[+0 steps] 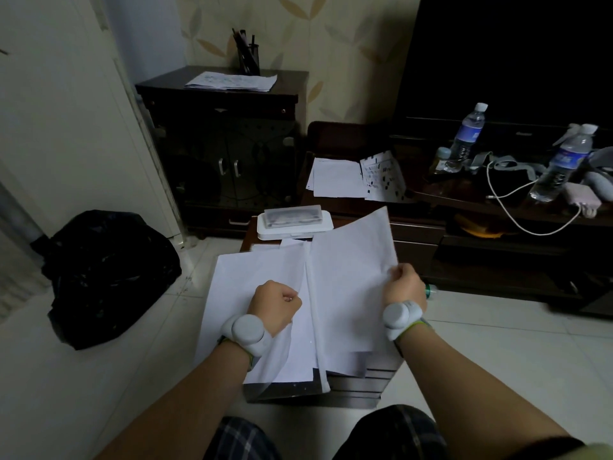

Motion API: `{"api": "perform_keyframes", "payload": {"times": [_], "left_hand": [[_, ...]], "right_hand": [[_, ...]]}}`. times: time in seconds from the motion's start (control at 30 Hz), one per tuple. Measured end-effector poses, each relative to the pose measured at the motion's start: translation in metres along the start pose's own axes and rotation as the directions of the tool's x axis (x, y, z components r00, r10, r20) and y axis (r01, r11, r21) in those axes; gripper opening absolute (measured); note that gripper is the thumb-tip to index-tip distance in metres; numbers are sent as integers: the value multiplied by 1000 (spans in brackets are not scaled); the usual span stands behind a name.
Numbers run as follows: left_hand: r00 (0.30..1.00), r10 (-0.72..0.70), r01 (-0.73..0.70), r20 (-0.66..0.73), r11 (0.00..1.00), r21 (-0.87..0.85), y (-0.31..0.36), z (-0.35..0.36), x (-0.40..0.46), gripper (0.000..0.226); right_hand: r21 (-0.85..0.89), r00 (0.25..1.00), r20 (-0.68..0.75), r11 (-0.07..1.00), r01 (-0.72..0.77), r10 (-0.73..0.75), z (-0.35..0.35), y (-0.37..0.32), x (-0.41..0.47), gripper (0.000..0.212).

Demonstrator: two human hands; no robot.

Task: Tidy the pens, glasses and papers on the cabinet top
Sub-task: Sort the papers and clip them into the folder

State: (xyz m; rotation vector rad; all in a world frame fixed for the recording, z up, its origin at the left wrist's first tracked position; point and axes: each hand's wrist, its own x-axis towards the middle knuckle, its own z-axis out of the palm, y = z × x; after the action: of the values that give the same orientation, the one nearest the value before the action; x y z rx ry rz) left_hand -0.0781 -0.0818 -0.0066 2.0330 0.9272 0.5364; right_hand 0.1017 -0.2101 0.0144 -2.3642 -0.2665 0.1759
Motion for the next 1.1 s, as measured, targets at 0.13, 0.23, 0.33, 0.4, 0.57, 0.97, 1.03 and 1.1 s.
{"api": "perform_keyframes", "payload": {"times": [0.13,0.23,0.33,0.4,0.57,0.97,1.03,1.1], "left_hand": [[1000,0,0,3,1000,13,1,1,0,54],[1000,27,-27,3,999,34,0,0,1,45],[1000,20,-21,18,999,37,2,0,-1,35],[1000,6,-7,9,999,42,5,0,-3,40],[1000,4,-5,4,998,55,7,-1,-5,47],[999,-33,33,12,999,37,1,-2,-1,25],[999,-42,41,19,998,38,-2,0,1,23],[999,-49,48,25,998,26,-3,-1,1,23]], "right_hand": [[-5,997,-9,997,-77,77,-22,11,11,29],[-11,993,15,993,-116,116,-36,20,15,30],[-1,990,32,990,-139,139,-44,31,17,31],[8,987,43,988,-156,156,-47,37,16,31],[15,985,104,990,-143,141,-45,39,9,28],[13,980,179,996,-92,88,-12,27,-12,27],[15,981,176,996,-92,88,-7,25,-15,28],[20,982,177,997,-77,72,-3,21,-19,28]]}}
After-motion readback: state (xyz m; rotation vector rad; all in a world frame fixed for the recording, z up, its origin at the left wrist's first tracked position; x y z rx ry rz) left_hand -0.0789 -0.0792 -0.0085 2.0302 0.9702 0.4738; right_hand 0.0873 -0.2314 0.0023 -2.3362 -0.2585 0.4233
